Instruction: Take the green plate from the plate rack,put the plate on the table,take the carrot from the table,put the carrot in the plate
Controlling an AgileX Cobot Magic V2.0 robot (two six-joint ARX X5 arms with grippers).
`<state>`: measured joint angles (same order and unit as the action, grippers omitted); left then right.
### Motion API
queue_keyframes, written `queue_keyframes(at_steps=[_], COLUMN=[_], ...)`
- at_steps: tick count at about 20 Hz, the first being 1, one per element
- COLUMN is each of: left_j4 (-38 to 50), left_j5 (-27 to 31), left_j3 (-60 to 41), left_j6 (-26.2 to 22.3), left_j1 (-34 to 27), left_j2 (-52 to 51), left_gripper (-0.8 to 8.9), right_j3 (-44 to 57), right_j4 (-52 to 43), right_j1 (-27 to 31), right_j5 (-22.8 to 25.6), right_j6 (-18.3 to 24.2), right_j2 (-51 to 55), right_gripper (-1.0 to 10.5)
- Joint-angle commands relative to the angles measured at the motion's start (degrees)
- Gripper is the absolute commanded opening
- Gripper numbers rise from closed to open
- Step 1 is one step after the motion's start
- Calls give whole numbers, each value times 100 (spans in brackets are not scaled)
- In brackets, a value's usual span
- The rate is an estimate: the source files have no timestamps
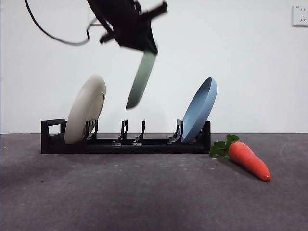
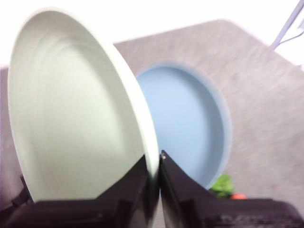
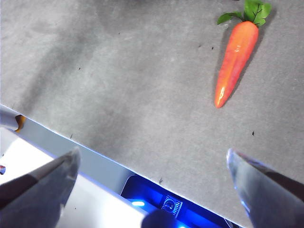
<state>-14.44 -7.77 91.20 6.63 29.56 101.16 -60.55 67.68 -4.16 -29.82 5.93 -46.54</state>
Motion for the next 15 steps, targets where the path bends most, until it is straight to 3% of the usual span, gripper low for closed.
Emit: queue_keyframes(at_steps=[1, 3, 7, 11, 15], left_j4=[-332, -907, -2420, -3624, -3595], left_j5=[-201, -343, -87, 1707, 2356], left_j3=[103, 103, 103, 70, -518], left_j6=[-68, -236, -1178, -1856, -1886], left_j1=[44, 153, 713, 1716, 2465], left_j2=[-396, -804, -1534, -1561, -1532], left_gripper=[-8, -8, -8, -7, -6], right_j3=[-15, -15, -15, -15, -15], right_j4=[-31, -33, -33, -33, -33], right_j1=[-13, -13, -13, -13, -13], right_j5=[15, 13, 13, 13, 11], right_j6=[-7, -7, -9, -9, -9], right_j2=[4, 4, 4, 4, 4], right_gripper=[690, 689, 689, 689, 690])
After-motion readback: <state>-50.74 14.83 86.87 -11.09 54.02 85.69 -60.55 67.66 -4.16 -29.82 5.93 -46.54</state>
